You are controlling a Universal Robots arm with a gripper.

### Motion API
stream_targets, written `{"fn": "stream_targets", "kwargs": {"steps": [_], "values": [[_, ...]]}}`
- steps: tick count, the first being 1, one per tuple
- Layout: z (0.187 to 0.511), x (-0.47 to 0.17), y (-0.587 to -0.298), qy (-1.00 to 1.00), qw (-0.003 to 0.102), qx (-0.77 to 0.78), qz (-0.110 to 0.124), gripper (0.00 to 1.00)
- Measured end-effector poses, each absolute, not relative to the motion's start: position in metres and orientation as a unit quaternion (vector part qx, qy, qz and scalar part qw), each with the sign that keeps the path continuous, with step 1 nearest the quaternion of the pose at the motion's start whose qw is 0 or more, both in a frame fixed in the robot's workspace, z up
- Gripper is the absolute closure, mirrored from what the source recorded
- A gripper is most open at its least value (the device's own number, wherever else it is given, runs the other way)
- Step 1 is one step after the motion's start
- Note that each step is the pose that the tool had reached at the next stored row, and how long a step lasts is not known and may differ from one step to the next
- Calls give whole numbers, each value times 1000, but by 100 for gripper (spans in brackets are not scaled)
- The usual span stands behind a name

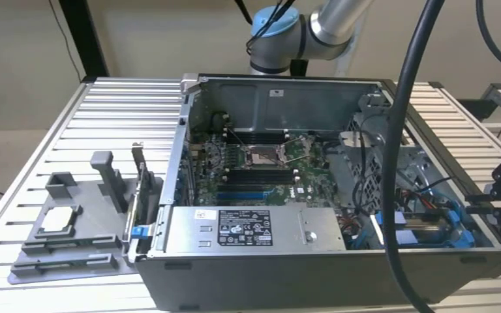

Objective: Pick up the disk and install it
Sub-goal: 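Insert the second disk wire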

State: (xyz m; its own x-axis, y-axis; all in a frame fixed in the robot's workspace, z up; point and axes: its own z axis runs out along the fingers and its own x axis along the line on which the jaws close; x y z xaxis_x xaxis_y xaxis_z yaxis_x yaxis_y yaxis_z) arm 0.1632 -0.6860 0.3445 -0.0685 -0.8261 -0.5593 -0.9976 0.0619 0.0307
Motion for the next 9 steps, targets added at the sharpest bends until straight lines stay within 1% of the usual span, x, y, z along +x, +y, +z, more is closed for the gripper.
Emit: {"fn": "stream_targets", "kwargs": {"steps": [9], "values": [[345, 162, -686, 700, 203, -652, 211, 100]]}}
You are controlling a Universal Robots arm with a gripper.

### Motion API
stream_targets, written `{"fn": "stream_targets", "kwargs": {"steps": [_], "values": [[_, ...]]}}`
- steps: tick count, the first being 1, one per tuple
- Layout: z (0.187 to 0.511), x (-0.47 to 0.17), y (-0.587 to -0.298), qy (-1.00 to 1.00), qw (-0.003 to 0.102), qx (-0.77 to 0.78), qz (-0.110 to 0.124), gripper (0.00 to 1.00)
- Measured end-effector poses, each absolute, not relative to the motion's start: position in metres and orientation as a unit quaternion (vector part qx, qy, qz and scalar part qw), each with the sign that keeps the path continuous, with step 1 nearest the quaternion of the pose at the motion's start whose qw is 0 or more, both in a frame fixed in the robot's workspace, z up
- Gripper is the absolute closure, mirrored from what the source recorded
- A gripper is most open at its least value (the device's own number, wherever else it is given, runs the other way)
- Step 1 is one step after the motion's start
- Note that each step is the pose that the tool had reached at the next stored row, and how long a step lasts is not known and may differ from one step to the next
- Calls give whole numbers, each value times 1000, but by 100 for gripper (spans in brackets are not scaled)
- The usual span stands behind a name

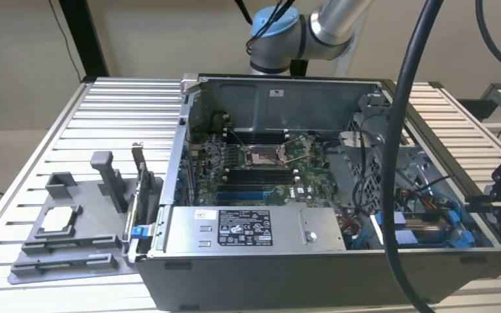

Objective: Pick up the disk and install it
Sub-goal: 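Insert the second disk wire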

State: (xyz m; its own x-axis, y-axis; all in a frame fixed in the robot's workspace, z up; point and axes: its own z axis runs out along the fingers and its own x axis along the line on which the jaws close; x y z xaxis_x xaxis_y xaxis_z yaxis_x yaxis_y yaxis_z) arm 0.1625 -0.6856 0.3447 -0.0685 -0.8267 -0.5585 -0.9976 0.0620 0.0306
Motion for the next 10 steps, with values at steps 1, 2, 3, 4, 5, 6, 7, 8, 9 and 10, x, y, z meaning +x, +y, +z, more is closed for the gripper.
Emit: {"fn": "stream_targets", "kwargs": {"steps": [1, 2, 3, 4, 5, 6, 7, 8, 9, 10], "values": [[345, 160, -686, 700, 203, -652, 211, 100], [345, 158, -686, 700, 203, -652, 211, 100], [346, 155, -686, 700, 203, -652, 211, 100], [346, 153, -686, 700, 203, -651, 211, 100], [346, 151, -686, 700, 203, -651, 211, 100], [346, 148, -686, 700, 203, -651, 211, 100], [346, 145, -686, 700, 203, -651, 210, 100], [346, 142, -686, 700, 203, -651, 210, 100], [346, 139, -686, 700, 203, -651, 210, 100], [346, 137, -686, 700, 202, -652, 210, 100]]}}
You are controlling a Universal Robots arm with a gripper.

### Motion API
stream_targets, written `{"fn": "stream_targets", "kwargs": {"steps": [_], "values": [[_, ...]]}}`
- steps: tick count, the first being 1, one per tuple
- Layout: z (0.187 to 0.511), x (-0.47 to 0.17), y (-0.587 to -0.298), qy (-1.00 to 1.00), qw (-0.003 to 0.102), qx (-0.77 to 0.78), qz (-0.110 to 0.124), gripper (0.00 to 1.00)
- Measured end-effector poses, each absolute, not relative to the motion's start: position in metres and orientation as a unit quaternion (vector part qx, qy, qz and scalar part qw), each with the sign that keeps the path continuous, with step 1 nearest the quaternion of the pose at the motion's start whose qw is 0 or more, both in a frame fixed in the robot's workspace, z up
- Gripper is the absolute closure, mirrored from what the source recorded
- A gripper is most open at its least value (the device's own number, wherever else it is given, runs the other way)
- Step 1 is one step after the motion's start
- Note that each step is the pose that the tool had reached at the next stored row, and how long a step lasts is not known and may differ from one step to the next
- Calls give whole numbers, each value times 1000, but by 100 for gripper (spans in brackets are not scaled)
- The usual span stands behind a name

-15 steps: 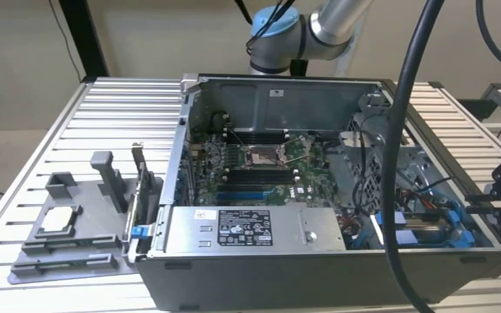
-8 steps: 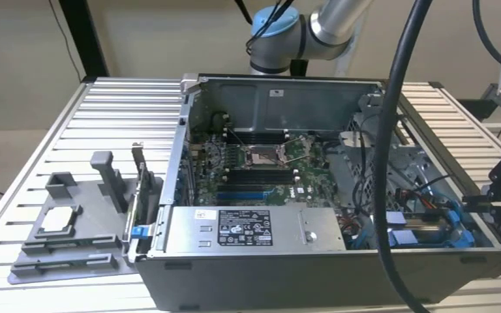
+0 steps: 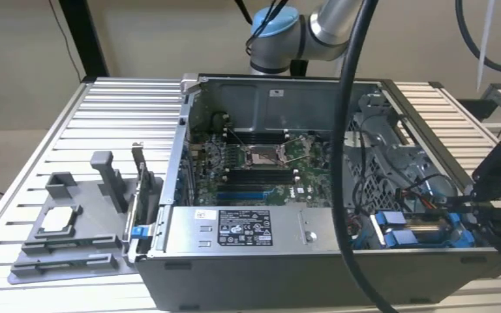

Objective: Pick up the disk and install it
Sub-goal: 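Insert the second disk wire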

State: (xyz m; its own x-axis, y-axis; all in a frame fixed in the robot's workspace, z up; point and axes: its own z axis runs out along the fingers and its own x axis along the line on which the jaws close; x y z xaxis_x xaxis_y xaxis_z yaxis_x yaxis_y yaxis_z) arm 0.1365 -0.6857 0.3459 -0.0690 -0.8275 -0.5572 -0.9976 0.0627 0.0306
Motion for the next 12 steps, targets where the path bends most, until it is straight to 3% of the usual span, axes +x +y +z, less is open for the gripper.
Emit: {"fn": "stream_targets", "kwargs": {"steps": [7, 12], "values": [[346, 118, -686, 708, 178, -659, 184, 100], [347, 108, -683, 710, 168, -661, 172, 100]]}}
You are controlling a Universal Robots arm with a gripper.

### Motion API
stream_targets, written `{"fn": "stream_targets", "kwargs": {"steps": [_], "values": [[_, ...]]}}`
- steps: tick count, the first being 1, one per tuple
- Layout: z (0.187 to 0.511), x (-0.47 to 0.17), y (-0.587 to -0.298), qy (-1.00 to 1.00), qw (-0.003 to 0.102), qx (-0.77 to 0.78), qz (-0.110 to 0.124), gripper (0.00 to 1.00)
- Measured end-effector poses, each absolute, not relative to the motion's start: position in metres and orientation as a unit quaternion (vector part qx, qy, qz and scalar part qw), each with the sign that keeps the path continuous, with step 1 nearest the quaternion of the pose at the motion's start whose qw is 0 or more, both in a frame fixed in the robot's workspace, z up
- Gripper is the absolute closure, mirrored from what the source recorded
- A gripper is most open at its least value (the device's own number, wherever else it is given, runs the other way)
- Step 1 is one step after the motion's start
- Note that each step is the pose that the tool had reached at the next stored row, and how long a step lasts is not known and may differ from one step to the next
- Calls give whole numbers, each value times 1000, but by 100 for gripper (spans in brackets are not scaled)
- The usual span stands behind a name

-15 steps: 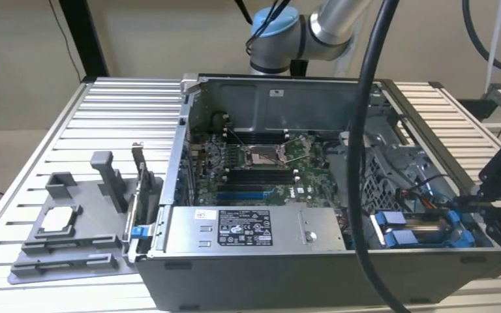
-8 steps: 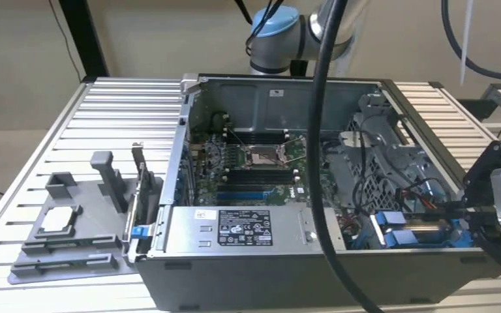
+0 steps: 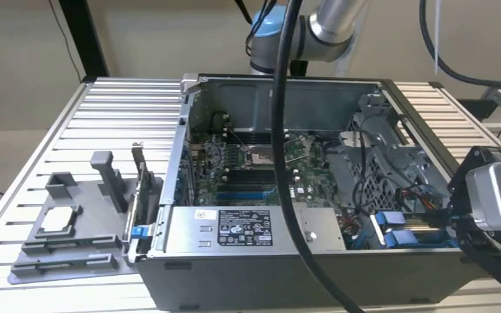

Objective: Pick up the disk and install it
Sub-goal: 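Insert the second disk wire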

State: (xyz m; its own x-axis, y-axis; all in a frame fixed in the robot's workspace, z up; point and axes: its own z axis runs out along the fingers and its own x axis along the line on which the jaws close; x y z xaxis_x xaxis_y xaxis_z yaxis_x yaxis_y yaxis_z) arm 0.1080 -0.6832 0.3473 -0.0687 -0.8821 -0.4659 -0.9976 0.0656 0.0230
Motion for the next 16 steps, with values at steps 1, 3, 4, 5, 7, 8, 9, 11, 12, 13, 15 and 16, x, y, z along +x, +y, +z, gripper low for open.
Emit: {"fn": "stream_targets", "kwargs": {"steps": [1, 3, 4, 5, 7, 8, 9, 11, 12, 13, 15, 16], "values": [[348, 107, -681, 711, 166, -662, 169, 100], [349, 106, -677, 712, 163, -664, 162, 100], [349, 106, -675, 712, 162, -665, 156, 100], [349, 106, -672, 712, 163, -667, 150, 100], [350, 105, -669, 712, 163, -670, 133, 100], [350, 105, -667, 711, 163, -672, 125, 100], [350, 104, -665, 711, 162, -674, 115, 100], [349, 103, -662, 711, 161, -677, 101, 100], [350, 101, -661, 711, 161, -678, 97, 100], [350, 100, -659, 711, 162, -678, 94, 100], [350, 95, -656, 710, 164, -679, 91, 100], [350, 93, -655, 710, 165, -679, 90, 100]]}}
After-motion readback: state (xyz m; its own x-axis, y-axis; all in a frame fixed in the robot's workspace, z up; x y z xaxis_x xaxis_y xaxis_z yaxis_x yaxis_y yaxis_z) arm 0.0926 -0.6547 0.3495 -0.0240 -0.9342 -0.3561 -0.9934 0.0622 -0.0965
